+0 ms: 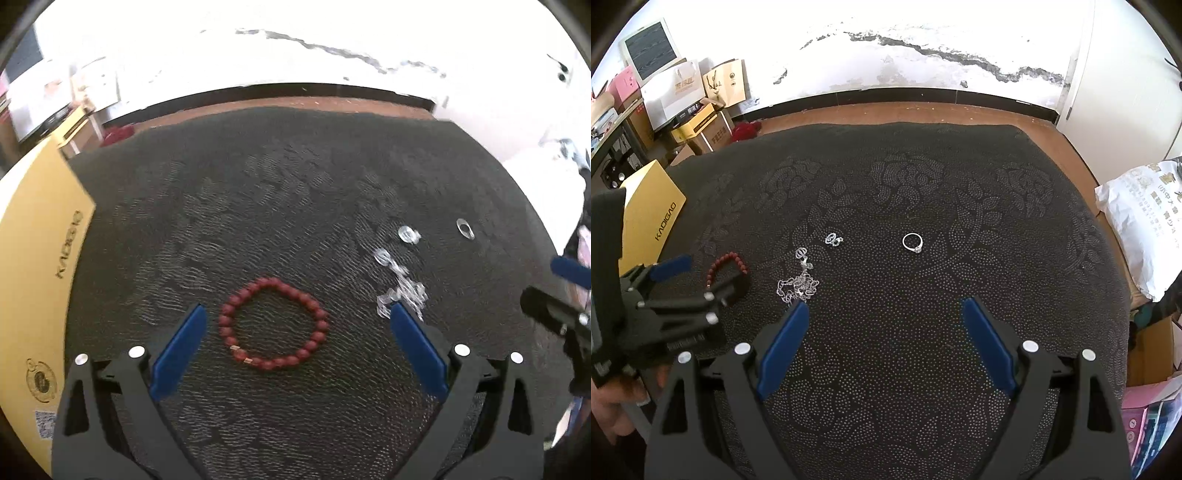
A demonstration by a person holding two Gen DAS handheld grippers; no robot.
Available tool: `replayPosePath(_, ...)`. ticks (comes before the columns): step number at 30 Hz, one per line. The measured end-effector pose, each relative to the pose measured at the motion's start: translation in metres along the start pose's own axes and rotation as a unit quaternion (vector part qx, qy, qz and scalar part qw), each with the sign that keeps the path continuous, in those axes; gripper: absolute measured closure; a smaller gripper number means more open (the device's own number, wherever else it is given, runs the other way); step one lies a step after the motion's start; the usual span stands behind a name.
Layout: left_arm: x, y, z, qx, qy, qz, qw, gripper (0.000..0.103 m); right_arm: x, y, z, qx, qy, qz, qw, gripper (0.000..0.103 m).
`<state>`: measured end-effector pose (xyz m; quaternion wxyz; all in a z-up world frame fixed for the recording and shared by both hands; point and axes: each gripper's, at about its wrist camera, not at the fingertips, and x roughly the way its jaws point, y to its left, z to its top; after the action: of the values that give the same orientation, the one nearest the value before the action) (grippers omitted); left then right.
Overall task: Organize jewelry
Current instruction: 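Close the left tool on the red bead bracelet and lift it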
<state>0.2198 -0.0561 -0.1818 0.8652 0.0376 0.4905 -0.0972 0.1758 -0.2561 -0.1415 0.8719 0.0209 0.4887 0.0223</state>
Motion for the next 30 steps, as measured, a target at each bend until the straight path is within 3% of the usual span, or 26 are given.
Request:
replayPosePath(3, 0.014, -0.007, -0.011, 0.016, 0.024, 0.008, 0.9995, 0.012, -0.001, -0.002, 0.0, 0.003, -0.001, 0.0, 1.0, 0.02)
replayPosePath(5, 0.017, -0.007, -0.016, 0.034, 0.015, 0.039, 0.9985, 0.02, -0.002, -0.004, 0.001, 0.005, -0.003, 0.001, 1.0, 0.02)
replayPosePath(8, 0.018, 0.0, -0.017, 0.009, 0.018, 0.027, 0.9994, 0.025, -0.002, -0.006, 0.001, 0.006, -0.004, 0.001, 1.0, 0.02)
replayPosePath(14, 0.013, -0.02, -0.02, 0.051, 0.008, 0.021, 0.9984, 0.054, 0.004, -0.011, 0.001, 0.011, 0.003, -0.004, 1.0, 0.02)
replayPosePath(17, 0.014, -0.023, -0.021, 0.053, 0.008, 0.016, 0.9984, 0.057, 0.007, -0.013, 0.001, 0.015, 0.006, -0.005, 1.0, 0.02)
replayPosePath(20, 0.014, -0.018, -0.02, 0.05, 0.009, 0.021, 0.9985, 0.083, 0.009, -0.015, 0.002, 0.018, 0.006, -0.006, 1.0, 0.02)
replayPosePath(21, 0.014, -0.013, -0.019, 0.045, 0.011, 0.018, 0.9988, 0.086, 0.01, -0.015, 0.003, 0.018, 0.006, -0.006, 1.0, 0.02)
replayPosePath(26, 0.009, 0.0, -0.021, 0.032, 0.014, -0.003, 0.9994, 0.089, 0.012, -0.011, 0.004, 0.013, 0.006, -0.005, 1.0, 0.02)
replayPosePath(30, 0.001, 0.008, -0.015, 0.03, 0.002, 0.007, 0.9995, 0.094, 0.015, -0.01, 0.007, 0.012, 0.005, -0.006, 1.0, 0.02)
